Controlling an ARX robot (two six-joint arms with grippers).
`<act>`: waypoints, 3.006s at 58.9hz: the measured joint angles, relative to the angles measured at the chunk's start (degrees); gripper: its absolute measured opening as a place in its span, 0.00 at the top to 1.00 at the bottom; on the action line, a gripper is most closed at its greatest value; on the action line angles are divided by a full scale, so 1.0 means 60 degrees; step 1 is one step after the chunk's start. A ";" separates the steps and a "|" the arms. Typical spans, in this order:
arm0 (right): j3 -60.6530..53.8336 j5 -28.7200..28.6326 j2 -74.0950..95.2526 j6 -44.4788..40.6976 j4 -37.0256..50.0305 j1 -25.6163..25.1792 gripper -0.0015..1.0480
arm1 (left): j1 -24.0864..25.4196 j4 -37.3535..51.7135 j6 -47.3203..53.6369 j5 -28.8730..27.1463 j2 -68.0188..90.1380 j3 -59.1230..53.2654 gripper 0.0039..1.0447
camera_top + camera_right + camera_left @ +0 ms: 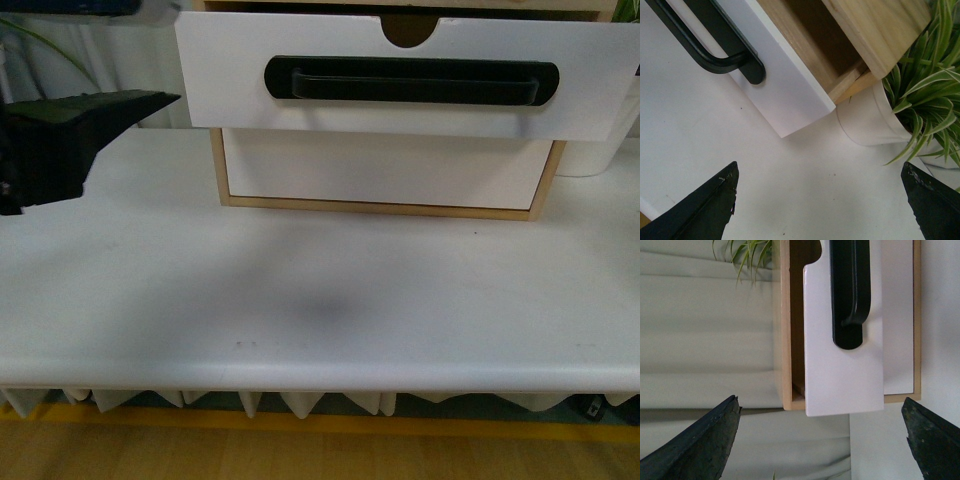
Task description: Close drawer sideways
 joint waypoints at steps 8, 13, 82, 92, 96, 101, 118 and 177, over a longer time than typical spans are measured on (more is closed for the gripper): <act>0.0324 0.0004 0.0474 -0.0200 -0.0069 0.0182 0.09 | -0.0208 -0.0025 0.0277 -0.0171 0.0703 0.0652 0.06; 0.0543 0.0004 0.0721 -0.0226 -0.0066 0.0299 0.09 | -0.0262 -0.0011 0.0419 -0.0244 0.1158 0.1038 0.06; 0.2229 0.0539 0.3158 -0.0379 0.0831 0.0732 0.09 | -0.0310 0.0266 0.0707 -0.0350 0.3020 0.2838 0.06; 0.2277 0.0561 0.3275 -0.0324 0.0980 0.0732 0.09 | -0.0310 0.0321 0.0710 -0.0357 0.3122 0.2903 0.06; 0.2291 0.0576 0.3293 -0.0313 0.1024 0.0732 0.09 | -0.0310 0.0430 0.0707 -0.0372 0.3249 0.3042 0.06; 0.2386 0.0619 0.3384 -0.0280 0.1096 0.0732 0.09 | -0.0313 0.0532 0.0707 -0.0397 0.3417 0.3202 0.06; 0.2845 0.0674 0.3745 -0.0175 0.1177 0.0670 0.09 | -0.0350 0.0667 0.0718 -0.0433 0.4222 0.3923 0.06; 0.3639 0.0645 0.4747 0.0470 0.2018 0.0262 0.09 | -0.0444 0.0820 0.0550 -0.0652 0.6207 0.6222 0.06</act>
